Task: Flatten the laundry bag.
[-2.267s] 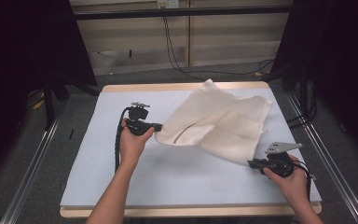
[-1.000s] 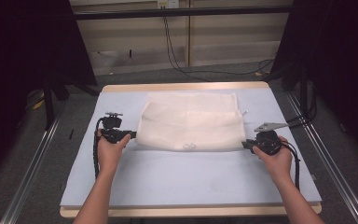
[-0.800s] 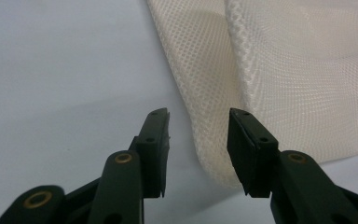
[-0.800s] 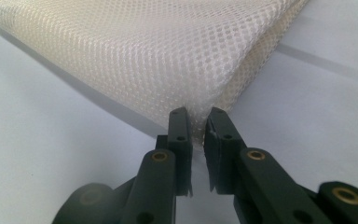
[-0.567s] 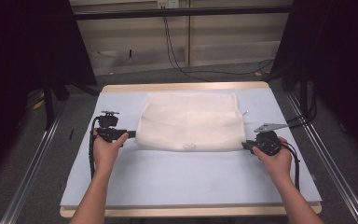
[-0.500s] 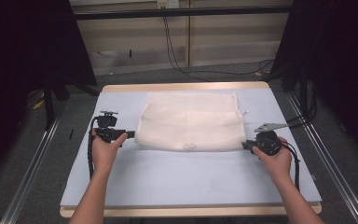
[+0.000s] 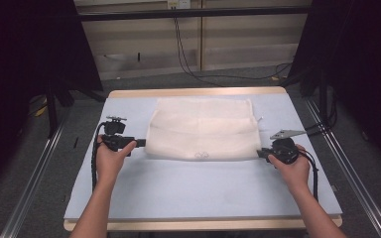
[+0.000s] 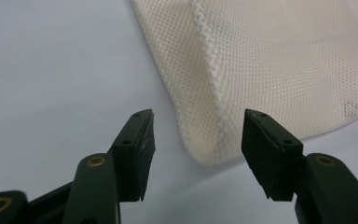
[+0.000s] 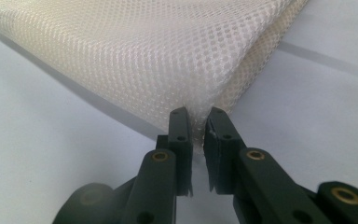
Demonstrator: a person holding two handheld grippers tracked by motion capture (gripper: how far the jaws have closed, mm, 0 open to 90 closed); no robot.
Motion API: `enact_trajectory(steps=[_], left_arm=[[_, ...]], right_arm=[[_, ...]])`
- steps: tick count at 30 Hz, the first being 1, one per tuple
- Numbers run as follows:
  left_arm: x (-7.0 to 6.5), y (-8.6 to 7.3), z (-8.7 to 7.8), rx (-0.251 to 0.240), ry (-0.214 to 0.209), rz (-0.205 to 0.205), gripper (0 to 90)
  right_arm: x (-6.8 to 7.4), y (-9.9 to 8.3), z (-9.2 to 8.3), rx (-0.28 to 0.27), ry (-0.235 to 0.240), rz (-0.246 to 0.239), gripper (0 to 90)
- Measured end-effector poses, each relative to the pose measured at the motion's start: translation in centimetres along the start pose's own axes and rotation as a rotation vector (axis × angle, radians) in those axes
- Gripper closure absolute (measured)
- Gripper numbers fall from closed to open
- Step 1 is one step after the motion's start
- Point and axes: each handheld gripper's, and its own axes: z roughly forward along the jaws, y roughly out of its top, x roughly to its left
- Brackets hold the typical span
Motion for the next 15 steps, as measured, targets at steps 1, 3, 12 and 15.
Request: enact_trajectory(steps=[1, 3, 12, 15], left_arm=[[0.0, 0.0, 0.0, 0.0, 0.0, 0.0, 44.3], [-0.1, 0.3, 0.3, 0.025, -0.005, 0.024, 43.4], [-0.9, 2.5, 2.2, 0.048, 0.0, 0.069, 43.4], [-0.7, 3.2, 2.9, 0.041, -0.003, 0.073, 46.5]], right_arm=[[0.0, 0.0, 0.0, 0.0, 0.0, 0.0, 81.3], [-0.1, -0.1, 0.0, 0.0, 0.006, 0.009, 81.4], [-0.7, 0.2, 0.5, -0.009, 0.035, 0.026, 81.8], [-0.9, 0.4, 0.8, -0.006, 0.037, 0.03, 81.8]])
